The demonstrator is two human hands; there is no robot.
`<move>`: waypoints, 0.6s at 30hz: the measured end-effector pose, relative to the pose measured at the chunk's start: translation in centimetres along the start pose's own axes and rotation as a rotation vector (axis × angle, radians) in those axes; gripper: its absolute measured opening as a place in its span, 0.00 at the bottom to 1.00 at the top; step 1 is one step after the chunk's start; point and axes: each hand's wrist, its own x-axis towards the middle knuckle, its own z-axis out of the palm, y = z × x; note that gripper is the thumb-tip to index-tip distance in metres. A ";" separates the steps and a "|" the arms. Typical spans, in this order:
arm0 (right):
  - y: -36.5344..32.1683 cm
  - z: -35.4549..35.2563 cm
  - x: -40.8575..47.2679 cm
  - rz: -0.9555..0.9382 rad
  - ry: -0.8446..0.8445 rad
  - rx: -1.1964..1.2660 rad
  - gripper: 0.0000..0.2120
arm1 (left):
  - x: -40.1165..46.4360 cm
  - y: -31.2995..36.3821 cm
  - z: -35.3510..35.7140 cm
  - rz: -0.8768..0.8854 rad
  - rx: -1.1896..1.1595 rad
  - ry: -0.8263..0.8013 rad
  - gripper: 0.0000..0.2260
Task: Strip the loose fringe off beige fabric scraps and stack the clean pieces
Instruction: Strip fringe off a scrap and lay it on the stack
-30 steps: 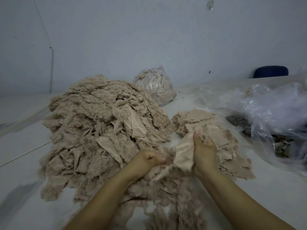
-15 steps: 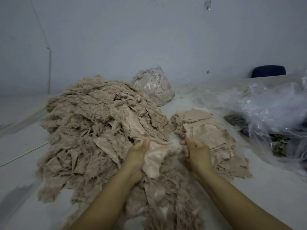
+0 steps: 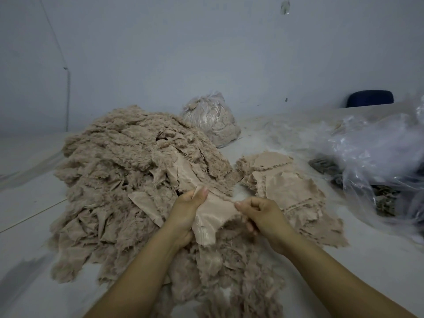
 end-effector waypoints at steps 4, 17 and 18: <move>-0.3 -0.1 0.0 0.007 -0.150 -0.108 0.22 | 0.4 -0.1 -0.4 0.025 -0.063 0.071 0.07; -0.4 0.5 1.0 -0.168 -0.092 -0.246 0.17 | -0.3 -0.3 1.1 0.052 0.330 -0.172 0.14; -0.3 0.9 1.1 -0.213 -0.035 -0.272 0.10 | -0.3 -0.6 1.6 0.051 0.284 -0.148 0.16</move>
